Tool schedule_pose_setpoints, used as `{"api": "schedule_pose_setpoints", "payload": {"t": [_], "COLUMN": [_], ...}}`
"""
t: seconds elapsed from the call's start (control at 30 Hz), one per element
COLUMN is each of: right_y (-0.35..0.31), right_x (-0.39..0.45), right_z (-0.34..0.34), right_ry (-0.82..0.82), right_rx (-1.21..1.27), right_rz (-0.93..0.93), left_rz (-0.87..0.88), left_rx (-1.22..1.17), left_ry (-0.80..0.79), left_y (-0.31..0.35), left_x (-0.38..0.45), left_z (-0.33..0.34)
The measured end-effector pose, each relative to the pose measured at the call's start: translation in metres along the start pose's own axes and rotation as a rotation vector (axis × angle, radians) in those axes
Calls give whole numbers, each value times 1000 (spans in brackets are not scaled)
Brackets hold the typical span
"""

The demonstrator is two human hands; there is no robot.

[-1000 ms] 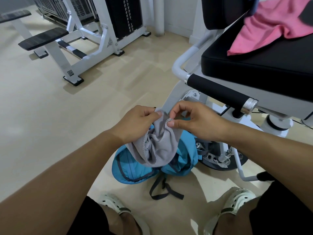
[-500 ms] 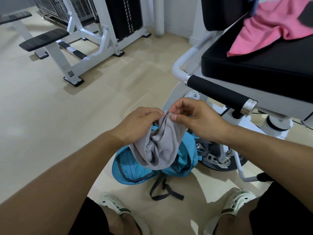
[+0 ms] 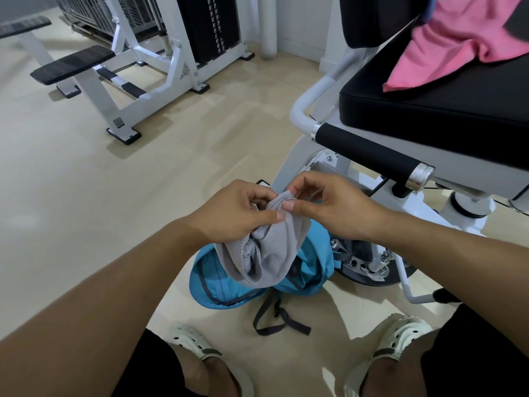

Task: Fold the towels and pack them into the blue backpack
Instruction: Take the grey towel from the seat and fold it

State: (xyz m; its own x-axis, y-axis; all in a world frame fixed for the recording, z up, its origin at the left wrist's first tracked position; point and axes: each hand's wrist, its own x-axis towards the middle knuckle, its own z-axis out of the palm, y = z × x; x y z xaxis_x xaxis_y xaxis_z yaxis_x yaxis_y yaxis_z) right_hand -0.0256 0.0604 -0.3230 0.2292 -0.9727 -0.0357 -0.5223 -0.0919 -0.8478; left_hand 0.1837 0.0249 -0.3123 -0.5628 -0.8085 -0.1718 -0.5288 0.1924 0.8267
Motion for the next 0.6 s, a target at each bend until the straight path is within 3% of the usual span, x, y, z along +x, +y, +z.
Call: {"api": "schedule_pose_setpoints", "payload": {"t": [0.1,0.2,0.3,0.47,0.6], "right_y": [9,24,36,47,53], "right_x": [3,9,12,16,14], "right_z": [1,-5,-17,-27,-33], "right_ry": [64,106,144,181,119], "right_rx": [-1,35,28,57,31], "right_rz": [63,242,403,423,443], "left_rz": [-91,-304,-488,-693,-729], "left_rx": [28,153,85,64,109], "left_ry": [156,416,560,625,469], "left_y": [-3,-21,-48,-76,-69], "left_x": [1,4,5,0,-5], "left_z": [-7,-27,-50,-60,-52]}}
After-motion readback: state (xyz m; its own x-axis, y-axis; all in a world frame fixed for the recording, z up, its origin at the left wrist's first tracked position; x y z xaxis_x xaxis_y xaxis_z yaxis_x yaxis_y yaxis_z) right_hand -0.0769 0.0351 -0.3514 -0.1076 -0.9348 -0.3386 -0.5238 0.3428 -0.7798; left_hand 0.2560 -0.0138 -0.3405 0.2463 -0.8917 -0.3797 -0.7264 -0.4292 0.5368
